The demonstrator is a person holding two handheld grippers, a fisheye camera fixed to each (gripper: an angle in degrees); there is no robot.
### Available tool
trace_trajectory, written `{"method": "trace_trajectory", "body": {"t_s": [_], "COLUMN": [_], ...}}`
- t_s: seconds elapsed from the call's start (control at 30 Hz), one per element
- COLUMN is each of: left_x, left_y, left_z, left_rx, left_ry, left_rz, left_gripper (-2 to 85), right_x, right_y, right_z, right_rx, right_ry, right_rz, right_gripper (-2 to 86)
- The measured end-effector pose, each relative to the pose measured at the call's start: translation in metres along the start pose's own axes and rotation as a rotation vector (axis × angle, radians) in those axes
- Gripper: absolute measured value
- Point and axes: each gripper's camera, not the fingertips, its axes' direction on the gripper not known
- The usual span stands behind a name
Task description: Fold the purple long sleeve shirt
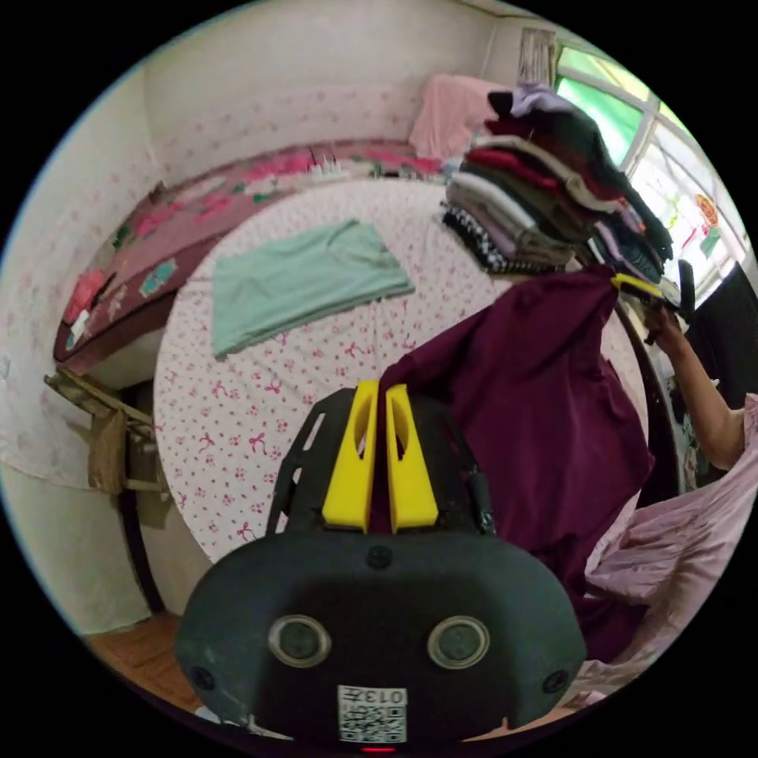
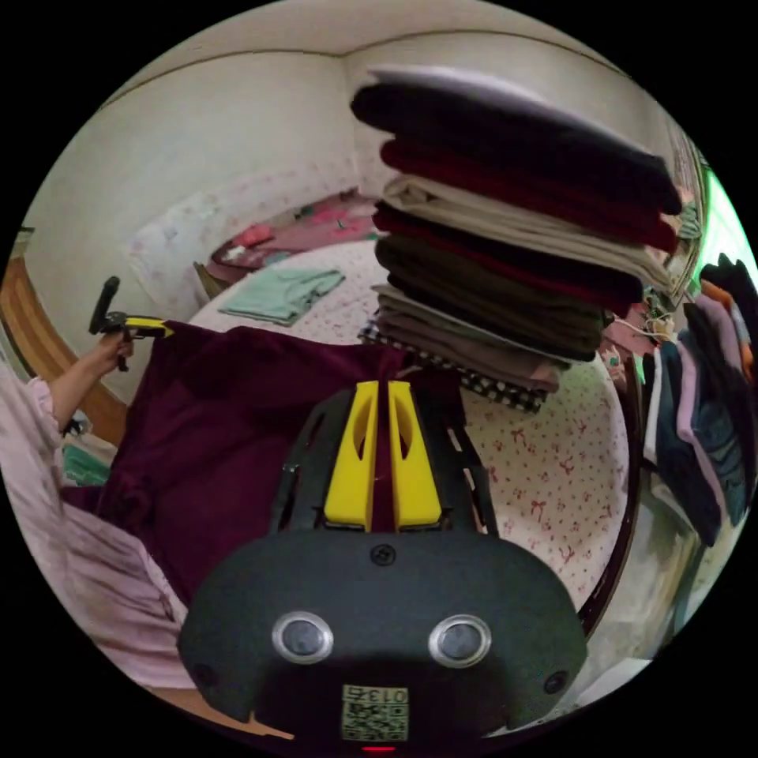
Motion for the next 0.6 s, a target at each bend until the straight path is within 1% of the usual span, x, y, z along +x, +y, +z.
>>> {"method": "trace_trajectory", "body": {"t_s": [0.07, 0.1, 0.13, 0.2, 0.23, 0.3, 0.37, 0.4, 0.47, 0.5, 0.53, 0.6], "left_x": [0.005, 0.005, 0.005, 0.005, 0.005, 0.002, -0.002, -0.003, -0.001, 0.001, 0.003, 0.007], "left_y": [0.025, 0.041, 0.056, 0.079, 0.091, 0.1, 0.101, 0.099, 0.094, 0.089, 0.086, 0.081], "left_z": [-0.009, 0.0, 0.018, 0.048, 0.058, 0.059, 0.056, 0.054, 0.054, 0.056, 0.059, 0.066], "left_rx": [0.037, -0.006, -0.099, -0.232, -0.262, -0.235, -0.215, -0.208, -0.214, -0.233, -0.25, -0.278], "left_ry": [-0.031, -0.03, -0.018, 0.014, 0.015, 0.038, 0.062, 0.06, 0.051, 0.057, 0.054, 0.044], "left_rz": [-0.025, -0.052, -0.069, -0.088, -0.114, -0.164, -0.197, -0.193, -0.155, -0.128, -0.112, -0.084], "left_gripper": [0.4, 0.5, 0.5, 0.7, 0.8, 1.2, 2.0, 2.9, 4.6, 5.8, 6.3, 6.3], "right_x": [-0.001, -0.001, -0.001, -0.001, -0.003, -0.007, -0.014, -0.017, -0.047, -0.057, -0.077, -0.116], "right_y": [0.035, 0.048, 0.074, 0.118, 0.125, 0.128, 0.102, 0.092, 0.05, 0.04, 0.02, -0.015], "right_z": [-0.016, -0.015, -0.005, 0.036, 0.043, 0.039, 0.019, 0.017, 0.021, 0.026, 0.041, 0.079], "right_rx": [-0.019, -0.049, -0.135, -0.438, -0.486, -0.458, -0.336, -0.313, -0.237, -0.229, -0.225, -0.275], "right_ry": [-0.003, 0.01, 0.035, 0.039, 0.05, 0.11, 0.171, 0.189, 0.236, 0.23, 0.221, 0.213], "right_rz": [0.043, 0.067, 0.124, 0.226, 0.244, 0.27, 0.256, 0.233, 0.055, -0.004, -0.113, -0.306], "right_gripper": [2.4, 2.5, 2.8, 4.0, 4.4, 5.6, 7.0, 7.3, 8.3, 8.7, 9.5, 10.4]}}
